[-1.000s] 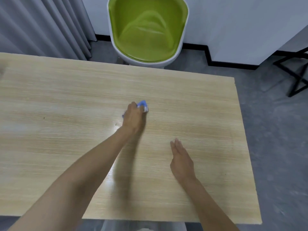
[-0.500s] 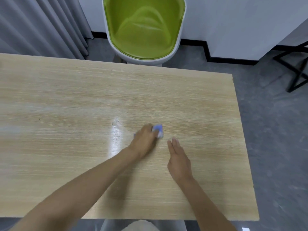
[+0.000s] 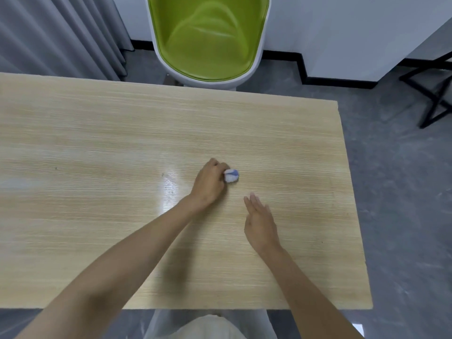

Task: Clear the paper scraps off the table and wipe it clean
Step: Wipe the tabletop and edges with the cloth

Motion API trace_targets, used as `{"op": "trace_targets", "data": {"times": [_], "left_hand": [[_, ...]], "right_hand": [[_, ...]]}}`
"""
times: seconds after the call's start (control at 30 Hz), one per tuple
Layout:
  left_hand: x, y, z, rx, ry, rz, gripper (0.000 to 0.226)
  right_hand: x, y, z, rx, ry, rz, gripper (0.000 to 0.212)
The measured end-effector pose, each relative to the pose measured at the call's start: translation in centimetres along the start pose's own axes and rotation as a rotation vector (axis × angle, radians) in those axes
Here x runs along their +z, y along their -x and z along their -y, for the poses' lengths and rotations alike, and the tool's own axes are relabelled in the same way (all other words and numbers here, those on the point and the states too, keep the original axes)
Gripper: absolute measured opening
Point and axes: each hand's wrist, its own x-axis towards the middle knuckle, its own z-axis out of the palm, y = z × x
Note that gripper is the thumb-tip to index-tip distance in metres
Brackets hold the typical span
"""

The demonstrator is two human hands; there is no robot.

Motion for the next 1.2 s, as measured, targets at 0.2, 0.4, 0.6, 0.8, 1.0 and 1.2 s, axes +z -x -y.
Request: {"op": "trace_targets", "data": {"times": [0.2,0.4,0.6,0.8,1.0,1.2], "left_hand": [[-1.1,2.6,-1.2,-0.552,1.025,0.27,0.015],[-1.4,4.6,-0.9,-0.589,1.334,0.459,0.034],[-1.3,5.7,0.2,-0.719,1.143,-0.056,0.025],[-10.1,4.2,8.3,-0.596,0.058,-0.549,0.007],[-6.5,2.9,7.7,-0.616,-0.114,-0.471,0.023],[-3.7,4.6,6.3,0.064,-0.431,0.036,0.012]], "right_hand": [[-3.6,-1.9,2.8,0.338,-1.102,-0.062,0.032],[-4.0,-1.8,5.4,0.294,-1.25,-0.042,0.013],[-1.9,-1.5,7.6,0.161,-1.047,0.163,0.057],[1.3,-1.6,6.2,-0.012,-0.177,-0.182,0.045],[2.6,-0.2,4.9,0.094,-0.015,-0.23,0.055],[4.1,0.4,3.1,0.121,0.06,-0.176,0.055]]}}
